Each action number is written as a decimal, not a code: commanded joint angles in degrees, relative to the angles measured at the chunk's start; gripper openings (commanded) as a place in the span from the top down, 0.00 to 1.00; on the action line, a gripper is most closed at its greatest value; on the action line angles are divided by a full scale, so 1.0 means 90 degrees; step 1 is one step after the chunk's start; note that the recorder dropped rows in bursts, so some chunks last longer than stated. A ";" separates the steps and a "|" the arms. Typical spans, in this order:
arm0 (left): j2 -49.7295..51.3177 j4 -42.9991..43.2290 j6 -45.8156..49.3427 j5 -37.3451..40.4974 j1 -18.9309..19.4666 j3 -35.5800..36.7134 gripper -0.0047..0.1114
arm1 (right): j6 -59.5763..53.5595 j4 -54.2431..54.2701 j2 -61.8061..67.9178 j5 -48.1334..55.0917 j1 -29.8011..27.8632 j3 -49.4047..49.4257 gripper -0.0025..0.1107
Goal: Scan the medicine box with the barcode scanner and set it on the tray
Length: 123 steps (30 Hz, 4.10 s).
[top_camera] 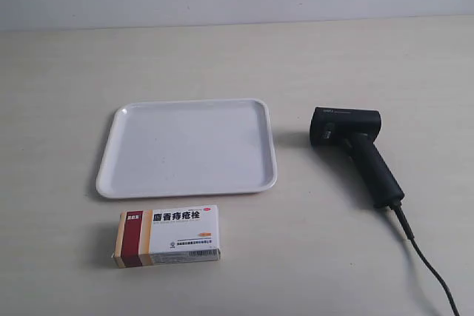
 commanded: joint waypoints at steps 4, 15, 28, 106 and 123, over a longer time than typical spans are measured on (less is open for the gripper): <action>-0.0041 0.0012 -0.0027 -0.0005 0.0007 0.0004 0.94 | -0.0048 -0.0055 -0.0041 -0.0035 -0.0039 0.0026 0.98; -0.0041 0.0012 -0.0028 -0.0039 0.0007 0.0004 0.94 | -0.0048 -0.0037 -0.0041 -0.0035 -0.0039 0.0026 0.98; -0.0041 0.0012 -0.0028 -0.0214 0.0007 0.0004 0.94 | -0.0048 -0.0037 -0.0041 -0.0035 -0.0039 0.0026 0.98; 1.0263 -0.2686 0.7552 -0.0324 -0.4101 -0.4902 0.96 | -0.7782 0.7458 0.8204 0.2450 -0.0025 -0.3053 0.42; 1.0263 -0.2678 0.7648 -0.0315 -0.4112 -0.5190 0.96 | -0.7534 0.7265 1.0473 -0.0084 0.1537 -0.3952 0.38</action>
